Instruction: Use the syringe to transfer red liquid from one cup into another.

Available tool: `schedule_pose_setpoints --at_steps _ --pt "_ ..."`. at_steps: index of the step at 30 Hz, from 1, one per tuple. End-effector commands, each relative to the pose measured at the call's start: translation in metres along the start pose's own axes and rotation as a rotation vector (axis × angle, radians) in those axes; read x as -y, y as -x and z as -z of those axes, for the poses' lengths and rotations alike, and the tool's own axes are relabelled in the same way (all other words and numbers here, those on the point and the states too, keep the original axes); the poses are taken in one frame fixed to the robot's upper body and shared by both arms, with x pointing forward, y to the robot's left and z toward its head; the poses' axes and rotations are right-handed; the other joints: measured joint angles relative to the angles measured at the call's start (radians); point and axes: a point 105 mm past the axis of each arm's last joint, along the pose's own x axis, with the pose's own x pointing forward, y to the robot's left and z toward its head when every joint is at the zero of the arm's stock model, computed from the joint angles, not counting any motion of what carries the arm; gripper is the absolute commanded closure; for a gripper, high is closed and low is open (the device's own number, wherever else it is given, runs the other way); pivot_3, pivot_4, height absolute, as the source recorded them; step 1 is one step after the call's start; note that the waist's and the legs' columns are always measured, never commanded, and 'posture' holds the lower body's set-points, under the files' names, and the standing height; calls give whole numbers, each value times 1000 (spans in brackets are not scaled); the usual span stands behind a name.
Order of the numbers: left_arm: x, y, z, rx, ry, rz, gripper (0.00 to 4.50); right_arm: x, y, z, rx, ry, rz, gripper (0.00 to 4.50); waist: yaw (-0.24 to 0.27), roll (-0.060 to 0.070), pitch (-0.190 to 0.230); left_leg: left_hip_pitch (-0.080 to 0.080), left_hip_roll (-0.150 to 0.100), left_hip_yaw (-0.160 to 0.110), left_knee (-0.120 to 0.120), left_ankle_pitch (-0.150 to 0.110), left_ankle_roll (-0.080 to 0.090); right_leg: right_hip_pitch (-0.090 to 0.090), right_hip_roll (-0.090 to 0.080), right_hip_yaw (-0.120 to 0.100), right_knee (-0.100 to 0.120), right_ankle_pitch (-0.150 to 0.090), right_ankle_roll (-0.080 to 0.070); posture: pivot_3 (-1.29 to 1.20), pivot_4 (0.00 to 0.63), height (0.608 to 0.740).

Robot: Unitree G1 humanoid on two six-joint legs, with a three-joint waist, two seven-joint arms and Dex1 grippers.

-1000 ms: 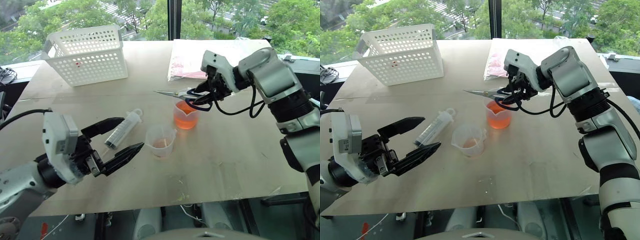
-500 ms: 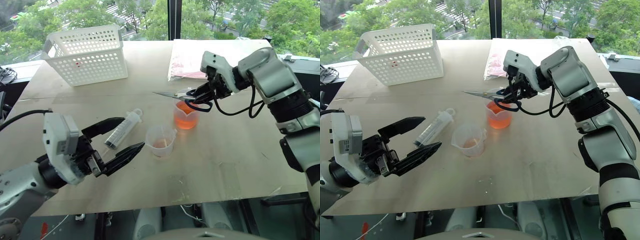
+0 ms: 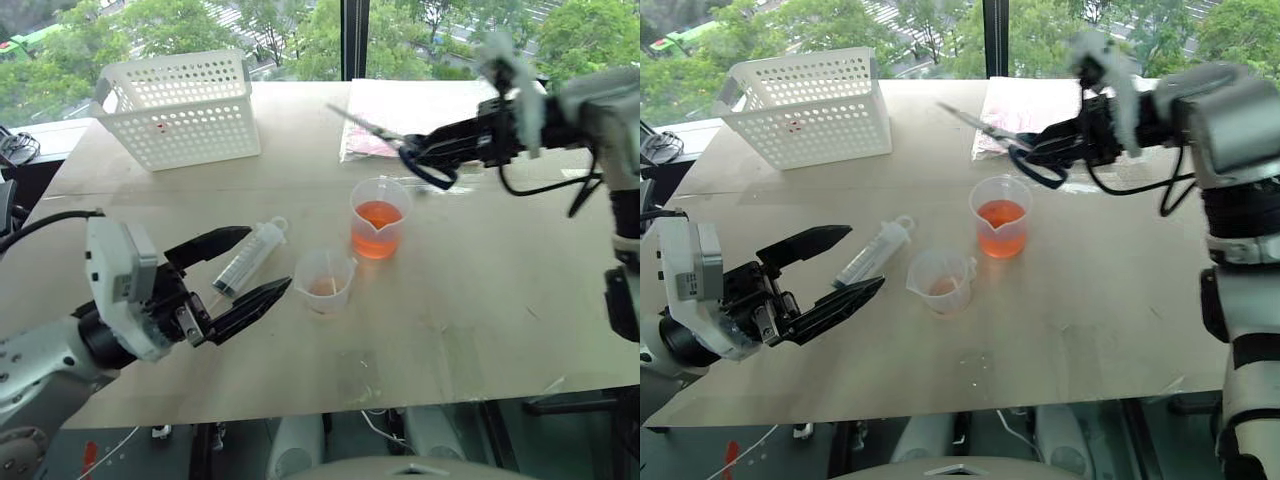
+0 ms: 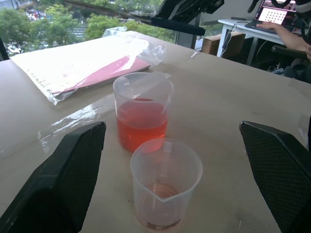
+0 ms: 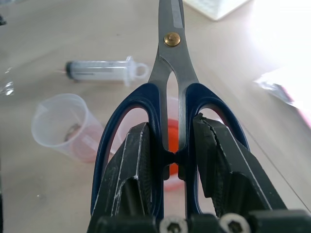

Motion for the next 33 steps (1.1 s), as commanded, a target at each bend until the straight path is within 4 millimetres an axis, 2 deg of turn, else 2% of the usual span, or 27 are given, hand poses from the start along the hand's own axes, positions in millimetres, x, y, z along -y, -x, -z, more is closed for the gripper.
schedule_pose_setpoints --at_steps 1,4,5,8,12,14,20,21,23,27,29,31,33 --pt "0 -2 -7 25 -29 17 0 14 37 16 -19 -16 183 3610 -2 0 0 0 0 0 0 0 0 0 0 0 0 0 0 0 150 740" --pt "1 -6 -9 35 -26 48 0 29 58 69 -136 -101 338 3610 -2 -1 0 0 0 0 0 0 0 0 0 1 0 0 0 0 150 740" --pt "2 -7 -9 35 -24 60 0 31 60 80 -147 -140 363 3610 -3 -1 0 1 0 0 0 0 0 1 0 0 0 0 0 0 150 740" --pt "7 -13 -11 39 -14 118 0 44 59 129 -203 -215 471 3610 -15 0 0 2 0 2 1 0 0 0 1 3 1 0 0 0 150 740" --pt "16 -20 -17 44 3 229 0 53 52 172 -233 -265 537 3610 -15 -1 -1 2 1 2 2 0 0 1 2 3 2 0 1 0 150 740" --pt "23 -23 -20 37 10 298 0 55 50 187 -249 -293 551 3610 -14 0 0 2 0 1 2 0 0 1 3 3 2 0 1 0 150 740" --pt "33 -32 -26 29 31 408 0 56 56 205 -297 -298 577 3610 -7 0 0 1 0 1 2 0 0 1 3 4 1 1 2 0 150 740" --pt "35 -33 -25 24 32 420 0 56 58 207 -300 -299 582 2573 -7 0 0 1 0 1 2 0 0 1 3 3 1 1 3 0 150 740" --pt "35 -34 -24 22 34 427 0 53 60 207 -288 -309 563 1823 -6 0 0 1 0 1 2 0 0 1 3 3 1 1 3 0 150 740" --pt "32 -37 -23 26 35 410 0 48 68 202 -271 -288 564 14 -4 0 0 1 0 1 2 0 0 1 3 3 1 1 3 0 150 740" --pt "26 -39 -24 43 32 359 0 43 72 185 -199 -189 545 14 -4 0 0 1 0 1 2 0 0 1 3 3 1 1 3 0 150 740" --pt "16 -39 -29 74 51 287 0 28 71 143 46 -132 466 14 -4 0 0 1 0 1 2 0 0 1 3 4 2 1 3 0 150 740" --pt "2 -36 -33 104 74 191 0 4 73 104 255 -64 357 14 -10 0 0 2 0 0 2 0 0 1 3 4 2 2 5 0 150 740"
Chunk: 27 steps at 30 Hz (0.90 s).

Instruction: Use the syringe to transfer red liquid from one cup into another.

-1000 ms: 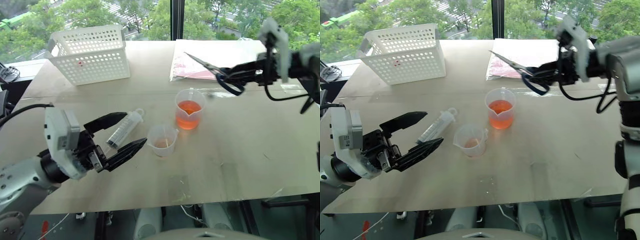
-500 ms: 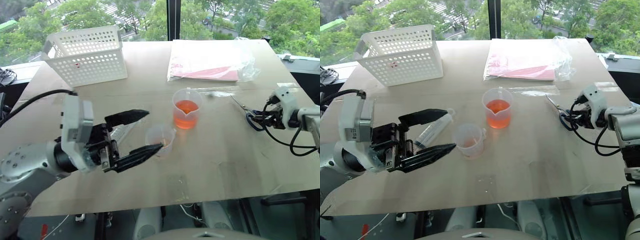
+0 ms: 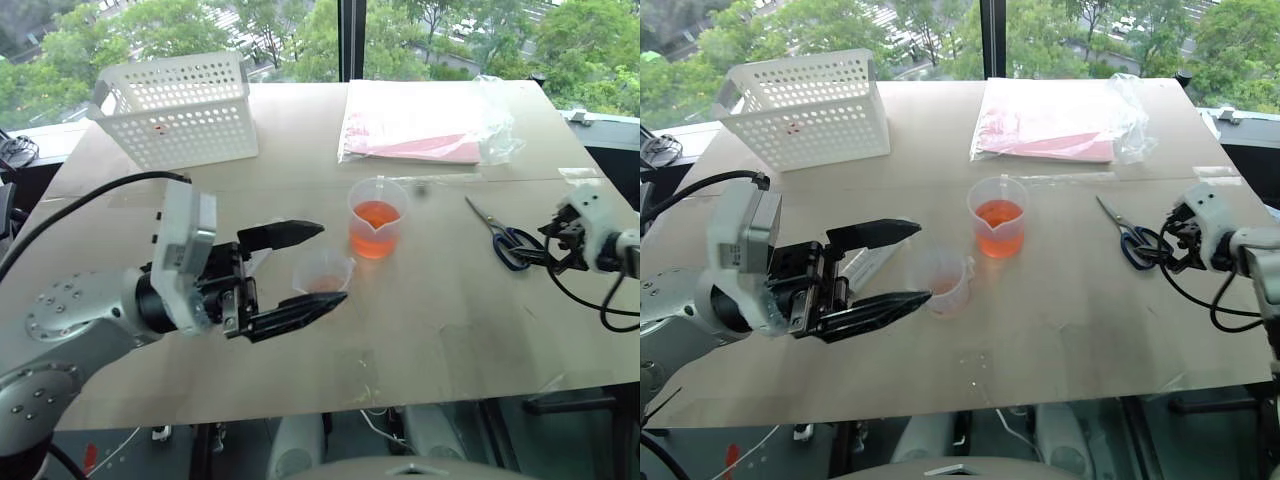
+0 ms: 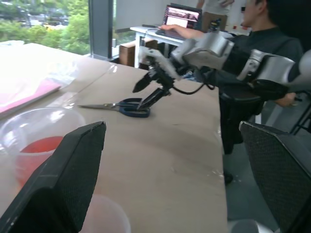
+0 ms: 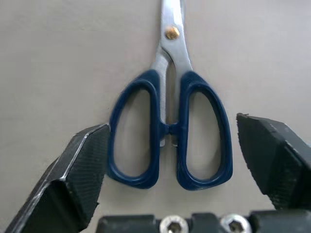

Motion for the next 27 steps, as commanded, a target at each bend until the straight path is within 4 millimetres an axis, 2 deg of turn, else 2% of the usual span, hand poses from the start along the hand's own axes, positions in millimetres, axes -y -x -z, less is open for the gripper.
schedule_pose_setpoints --at_steps 1,6,8,11,14,18,23,27 --pt "-24 14 -18 93 1 -178 0 -49 38 -76 399 134 -216 14 -3 0 0 0 0 0 0 0 0 0 0 0 0 0 0 0 150 740" --pt "-64 57 -24 87 60 -460 0 -114 59 -99 582 275 -474 14 3 -2 -1 1 2 -5 0 0 0 3 2 -4 0 0 0 0 150 740" --pt "-76 75 -23 14 32 -559 0 -129 64 -104 603 309 -544 14 3 -1 -1 1 2 -4 0 0 0 3 1 -4 0 0 0 0 150 740" --pt "-89 91 -19 -103 46 -642 0 -142 70 -108 621 349 -601 14 5 -2 0 1 1 -2 1 0 0 3 -1 -4 0 -3 -3 0 150 740" --pt "-106 102 -8 -332 152 -701 0 -146 76 -109 622 360 -627 14 11 -4 0 1 0 -4 2 0 0 3 -2 -6 0 -4 -1 0 150 740" --pt "-111 102 9 -569 219 -644 0 -142 81 -103 600 378 -628 14 18 -4 0 1 0 -3 2 0 0 3 -2 -6 0 -4 -1 0 150 740" --pt "-114 92 28 -688 281 -590 0 -137 88 -108 592 339 -641 14 17 -3 1 0 0 -2 -1 0 0 1 -2 -5 0 -2 -3 0 150 740" --pt "-132 85 39 -738 349 -614 0 -138 89 -112 590 309 -664 14 19 -3 0 0 0 -4 0 0 0 1 -1 -5 0 -2 -2 0 150 740"
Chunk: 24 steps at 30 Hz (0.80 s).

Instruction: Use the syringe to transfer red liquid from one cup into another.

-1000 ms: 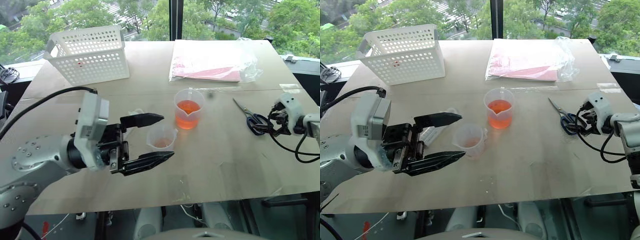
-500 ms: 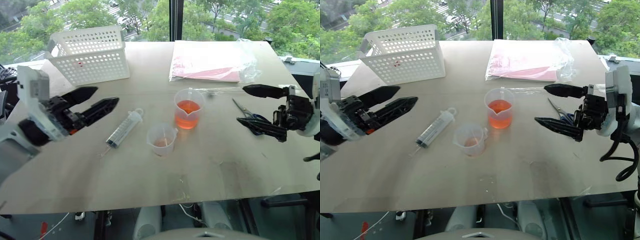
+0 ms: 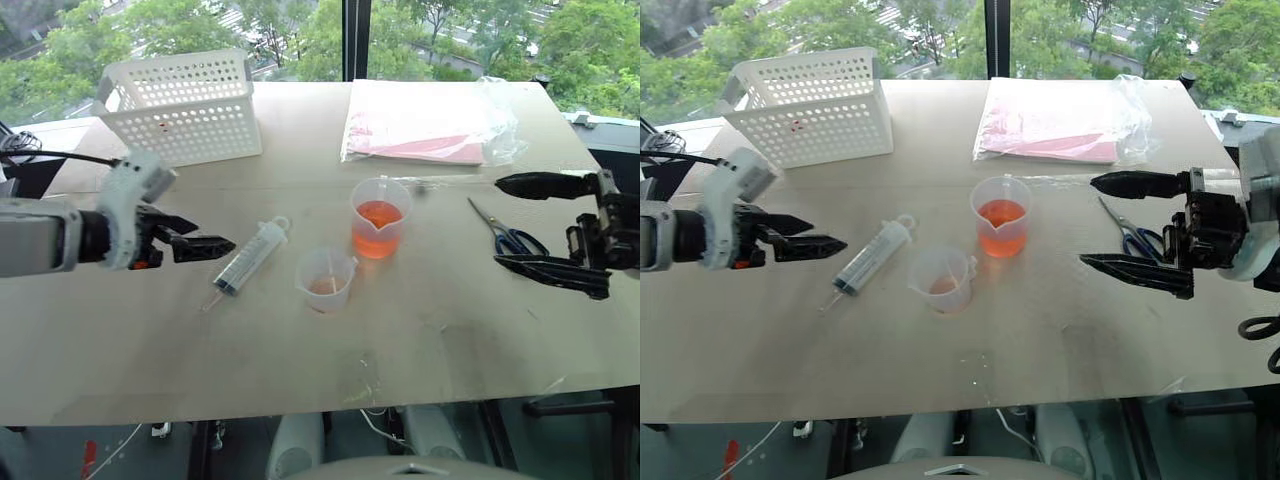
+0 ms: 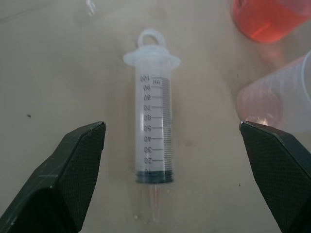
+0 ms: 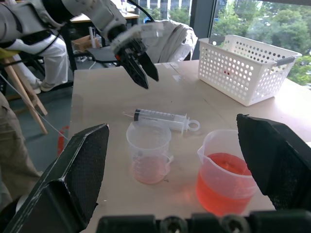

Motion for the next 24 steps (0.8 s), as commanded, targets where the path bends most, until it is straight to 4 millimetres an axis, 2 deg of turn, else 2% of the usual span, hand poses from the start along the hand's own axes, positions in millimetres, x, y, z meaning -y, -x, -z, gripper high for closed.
schedule_pose_setpoints --at_steps 1,6,13,18,24 --pt "-14 -10 -2 -68 38 -44 0 -2 -1 -10 19 21 -18 14 2 -1 -1 0 0 0 0 0 0 1 0 0 0 0 0 0 150 740" --pt "-23 -38 -9 -140 56 -28 0 -2 -7 -9 9 16 -29 14 9 -1 -1 0 0 -1 2 0 0 1 0 1 0 1 2 0 150 740" --pt "-30 -67 -19 -260 -18 18 0 -1 -11 -10 -9 30 -29 14 15 -2 0 -2 -1 -1 2 0 0 0 1 0 0 1 3 0 150 740" --pt "-30 -75 -29 -307 -40 76 0 -4 -15 -9 -9 37 -27 14 11 -2 0 -3 -1 -3 4 0 0 1 0 -1 0 1 3 0 150 740" --pt "-33 -76 -32 -334 -46 98 0 -5 -16 -9 -8 38 -25 14 2 -2 0 -3 -1 -4 4 0 0 1 1 -1 0 1 3 0 150 740"
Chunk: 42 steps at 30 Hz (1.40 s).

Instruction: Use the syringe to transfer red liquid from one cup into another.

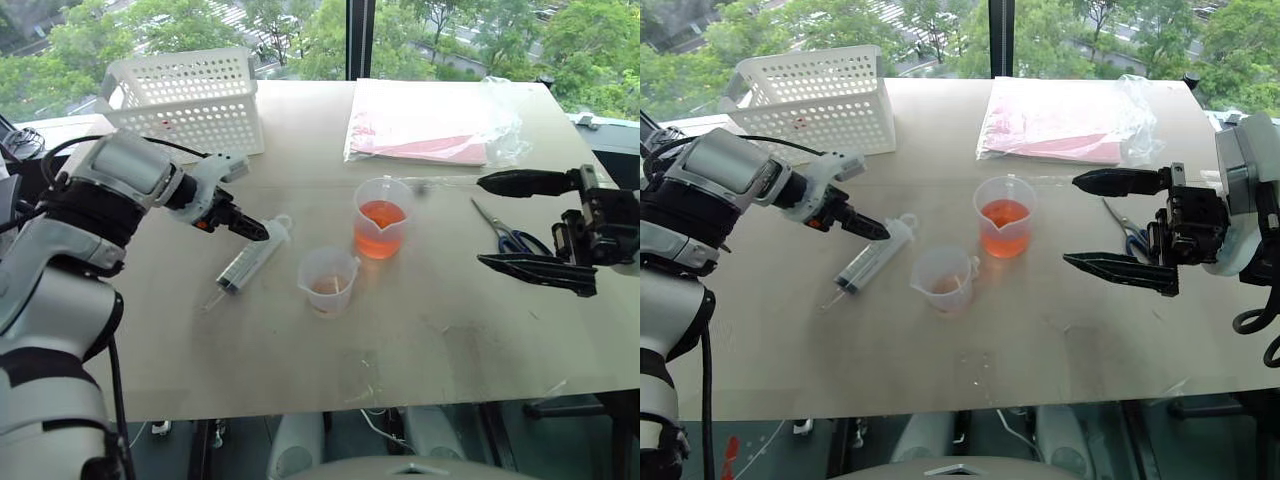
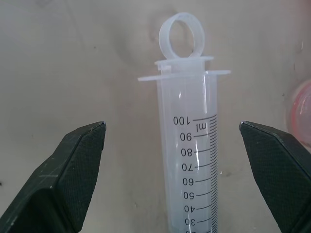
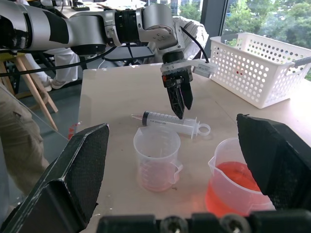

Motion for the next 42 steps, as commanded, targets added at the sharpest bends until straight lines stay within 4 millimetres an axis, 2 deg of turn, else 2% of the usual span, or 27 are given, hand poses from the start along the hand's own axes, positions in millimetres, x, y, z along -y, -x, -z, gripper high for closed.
schedule_pose_setpoints --at_steps 1,2,5,6,7,10,19,23,27,31,32,33,35,37,39,42 --pt "-4 10 -5 9 -15 -13 0 -3 0 -7 13 42 0 14 -1 0 0 0 0 0 0 0 0 0 0 0 0 0 0 0 150 740" --pt "-1 0 -8 -29 -53 0 0 -4 -2 -6 21 40 5 14 -1 0 0 0 0 -1 0 0 0 0 0 0 0 0 0 0 150 740" --pt "8 -20 -10 -123 -118 48 843 -7 -5 -3 30 40 19 0 15 0 0 -1 0 -2 1 0 0 1 0 -2 0 0 0 0 150 740" --pt "10 -24 -9 -136 -123 64 1234 -6 -5 -3 28 40 22 0 15 0 0 -1 -1 -2 2 0 0 1 -1 -3 0 0 0 0 150 740" --pt "12 -28 -9 -145 -124 82 1839 -6 -5 -2 26 40 25 0 10 -1 0 -2 -1 -3 3 0 0 1 -1 -3 0 0 0 0 150 740" --pt "16 -36 -9 -164 -132 114 2997 -6 -6 0 21 39 28 0 3 0 -1 -6 -1 -4 9 -1 2 0 -1 -3 0 0 1 0 150 740" --pt "16 -47 -4 -179 -116 106 3042 -6 -6 -1 12 45 38 0 8 0 -1 -6 -1 -6 13 -2 3 1 -1 -4 2 0 1 0 150 740" --pt "17 -43 -8 -142 -99 108 3046 -5 -7 0 12 47 39 0 8 1 -1 -6 -1 -5 13 -2 4 1 -1 -4 4 0 1 0 150 740" --pt "18 -18 -18 5 -94 124 3046 -5 -8 -1 13 51 38 0 4 0 -1 -6 -1 -6 13 -2 3 1 -1 -5 4 0 1 0 150 740" --pt "31 24 -39 308 -87 211 3046 -3 -8 0 15 57 45 0 -2 0 0 -9 0 -8 13 -2 3 -1 -1 -7 4 0 1 0 150 740" --pt "37 37 -45 418 -130 226 3046 -3 -8 0 20 59 48 0 -4 0 0 -11 0 -10 14 -2 3 -2 -1 -8 4 0 1 0 150 740" --pt "53 59 -57 607 -213 265 3046 -2 -10 1 27 61 49 0 -6 0 0 -12 0 -13 14 -2 3 -2 -2 -8 3 0 1 0 150 740" --pt "70 86 -61 832 -299 270 3046 0 -12 2 38 63 48 0 -10 0 0 -12 0 -16 14 -2 3 -2 -3 -9 4 0 1 0 150 740" --pt "81 92 -60 915 -346 261 3046 1 -13 2 45 64 46 0 -8 0 0 -13 0 -17 15 -2 3 -2 -4 -10 4 0 2 0 150 740" --pt "88 106 -69 1088 -372 226 3046 4 -14 2 47 69 47 0 -3 0 -1 -11 -2 -17 15 -2 3 -1 -4 -10 4 1 3 0 150 740" --pt "97 113 -78 1186 -380 242 3046 9 -14 2 46 64 61 0 3 0 -1 -10 -2 -16 17 -2 3 2 -4 -11 4 1 3 0 150 740"
